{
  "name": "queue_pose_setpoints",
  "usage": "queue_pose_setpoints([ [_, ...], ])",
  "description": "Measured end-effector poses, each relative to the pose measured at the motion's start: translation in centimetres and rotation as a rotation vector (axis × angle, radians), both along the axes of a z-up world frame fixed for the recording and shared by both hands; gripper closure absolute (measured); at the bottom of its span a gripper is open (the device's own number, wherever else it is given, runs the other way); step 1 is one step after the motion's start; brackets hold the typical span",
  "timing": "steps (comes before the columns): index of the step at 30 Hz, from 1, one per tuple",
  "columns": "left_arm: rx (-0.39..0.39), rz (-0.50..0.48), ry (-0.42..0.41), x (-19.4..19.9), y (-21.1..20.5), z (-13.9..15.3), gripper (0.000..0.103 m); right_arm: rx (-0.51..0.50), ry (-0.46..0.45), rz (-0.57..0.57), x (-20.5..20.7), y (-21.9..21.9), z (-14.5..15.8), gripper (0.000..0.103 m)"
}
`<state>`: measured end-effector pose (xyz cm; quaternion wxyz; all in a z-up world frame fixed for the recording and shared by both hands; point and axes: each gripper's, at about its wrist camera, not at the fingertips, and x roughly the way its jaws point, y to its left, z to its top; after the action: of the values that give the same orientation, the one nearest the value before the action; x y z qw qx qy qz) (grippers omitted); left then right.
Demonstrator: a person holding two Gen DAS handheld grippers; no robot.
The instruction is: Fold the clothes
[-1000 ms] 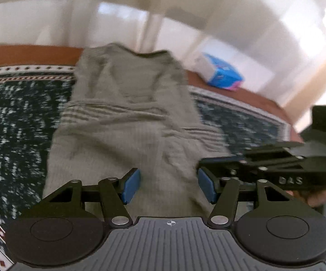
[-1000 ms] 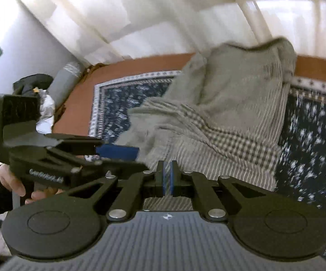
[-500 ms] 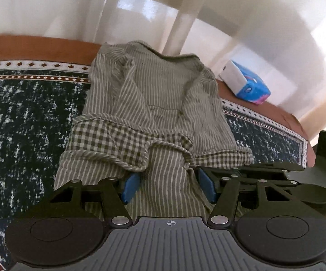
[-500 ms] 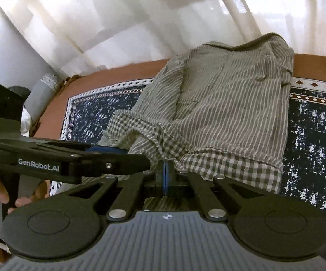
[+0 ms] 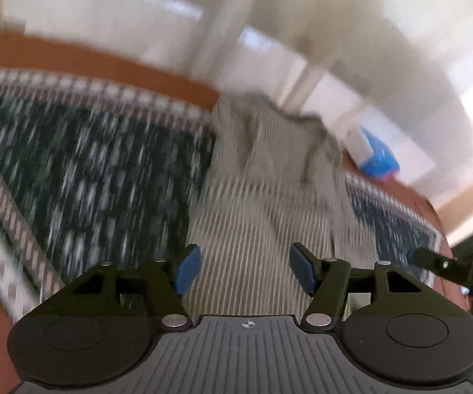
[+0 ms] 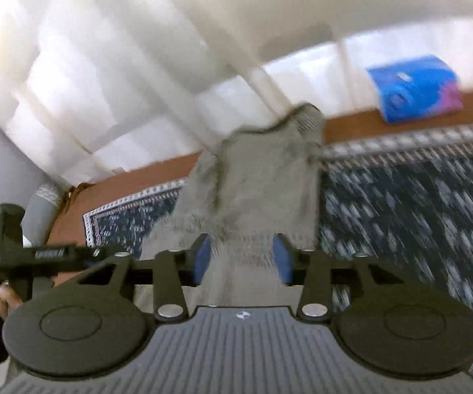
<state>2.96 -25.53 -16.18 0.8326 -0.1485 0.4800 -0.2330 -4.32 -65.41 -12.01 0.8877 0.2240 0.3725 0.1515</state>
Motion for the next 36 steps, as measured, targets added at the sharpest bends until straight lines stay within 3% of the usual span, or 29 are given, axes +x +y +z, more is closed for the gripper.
queue_pose_setpoints([
  [8, -0.013, -0.019, 0.079, -3.9, 1.9, -2.8, 0.029, 0.057, 0.200, -0.054, -7.4, 0.4, -4.4, 0.049],
  [16, -0.043, -0.050, 0.098, -3.9, 2.1, -2.6, 0.027, 0.108, 0.222, -0.083, -8.3, 2.1, -5.9, 0.047],
  [17, -0.037, -0.057, 0.105, -3.8, 1.9, -2.8, 0.037, 0.110, 0.219, -0.086, -8.2, 2.2, -5.9, 0.047],
  [19, -0.005, -0.074, 0.110, -3.7, 1.5, -3.1, 0.080, 0.118, 0.224, -0.088, -7.8, 2.2, -6.1, 0.064],
  [20, 0.008, -0.082, 0.110, -3.6, 1.4, -3.1, 0.085, 0.125, 0.233, -0.084, -7.6, 2.1, -6.0, 0.086],
  [23, 0.012, -0.100, 0.093, -4.0, 1.7, -2.2, 0.094, 0.129, 0.241, -0.059, -7.1, 2.1, -5.3, 0.089],
  [28, -0.005, -0.149, 0.055, -5.8, 2.5, -0.2, 0.096, 0.072, 0.161, 0.009, -7.9, 1.6, -0.8, 0.089],
  [31, -0.001, -0.161, 0.057, -7.1, 2.6, -0.4, 0.096, 0.028, 0.168, 0.056, -8.5, 1.8, 0.3, 0.089],
  [36, -0.003, -0.150, 0.113, -8.6, 2.8, -2.1, 0.096, -0.018, 0.236, 0.072, -10.0, 2.1, -1.1, 0.089],
])
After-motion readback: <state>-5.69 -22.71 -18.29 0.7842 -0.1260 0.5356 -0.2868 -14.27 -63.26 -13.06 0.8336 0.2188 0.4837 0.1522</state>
